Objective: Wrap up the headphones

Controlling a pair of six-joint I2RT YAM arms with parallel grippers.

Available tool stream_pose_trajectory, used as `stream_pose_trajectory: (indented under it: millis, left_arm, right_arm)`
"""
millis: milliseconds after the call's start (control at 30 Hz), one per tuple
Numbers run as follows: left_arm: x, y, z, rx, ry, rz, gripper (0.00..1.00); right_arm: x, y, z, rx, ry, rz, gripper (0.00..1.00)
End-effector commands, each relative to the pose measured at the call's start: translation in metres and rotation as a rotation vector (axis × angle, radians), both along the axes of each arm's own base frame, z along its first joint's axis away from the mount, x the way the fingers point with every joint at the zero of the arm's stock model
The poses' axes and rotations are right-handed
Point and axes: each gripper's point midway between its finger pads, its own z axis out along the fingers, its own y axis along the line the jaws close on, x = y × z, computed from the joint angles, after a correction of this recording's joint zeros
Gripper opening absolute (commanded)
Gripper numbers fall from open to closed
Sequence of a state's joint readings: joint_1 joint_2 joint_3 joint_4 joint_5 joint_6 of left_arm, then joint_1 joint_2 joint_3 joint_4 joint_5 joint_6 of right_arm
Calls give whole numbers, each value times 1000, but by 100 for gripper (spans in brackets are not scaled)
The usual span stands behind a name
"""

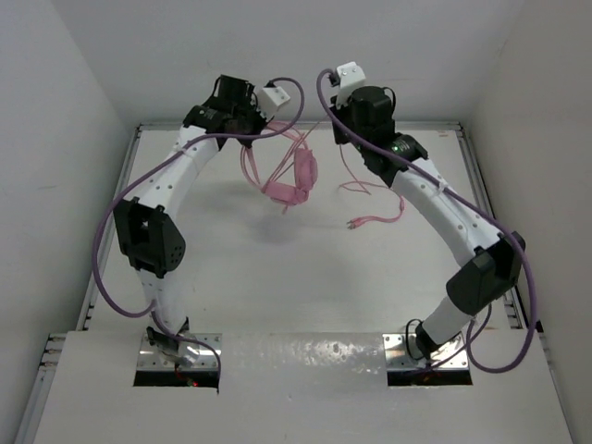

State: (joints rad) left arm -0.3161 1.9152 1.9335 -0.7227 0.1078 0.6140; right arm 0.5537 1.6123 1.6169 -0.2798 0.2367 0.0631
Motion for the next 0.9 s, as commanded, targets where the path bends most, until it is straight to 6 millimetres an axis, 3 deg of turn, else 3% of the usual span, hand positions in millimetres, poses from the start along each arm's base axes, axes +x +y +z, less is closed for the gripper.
stream_pose_trajectory:
  millis: [0,167,267,300,400,433,500,600,633,667,867]
  left_arm:
    - [-35,-19,67,-116,-36,-123,0]
    - [-60,-32,90,-202,10,-168,0]
    - [-72,-39,109,-278,28,-180,0]
    - [-76,-44,114,-326,53,-166,0]
    - [-78,-49,154,-446,16,-117,0]
    - [-78,-49,162,-467,7,-109,0]
    - [-80,-50,182,-518,-19,-94,0]
    - [-86,-50,203,-563,-48,-89,0]
    - [-87,-50,207,-567,-57,-94,0]
    - [-89,-50,211,-572,-62,-94,0]
    - [-97,-45,240,-629,-112,-87,0]
  right_arm:
    - [37,-22,14,73,-50,-104,0]
    - [73,-55,9,307,-9,-148,0]
    - [75,-50,-6,325,18,-126,0]
    - [72,-39,-10,332,26,-58,4]
    - [52,-10,-54,356,113,116,46]
    - [48,-6,-62,366,126,145,50]
    - [39,2,-85,412,152,175,54]
    - [33,10,-91,499,107,209,58]
    - [29,11,-102,495,131,210,58]
    - [30,13,-95,523,97,222,59]
    - [41,4,-128,508,126,116,63]
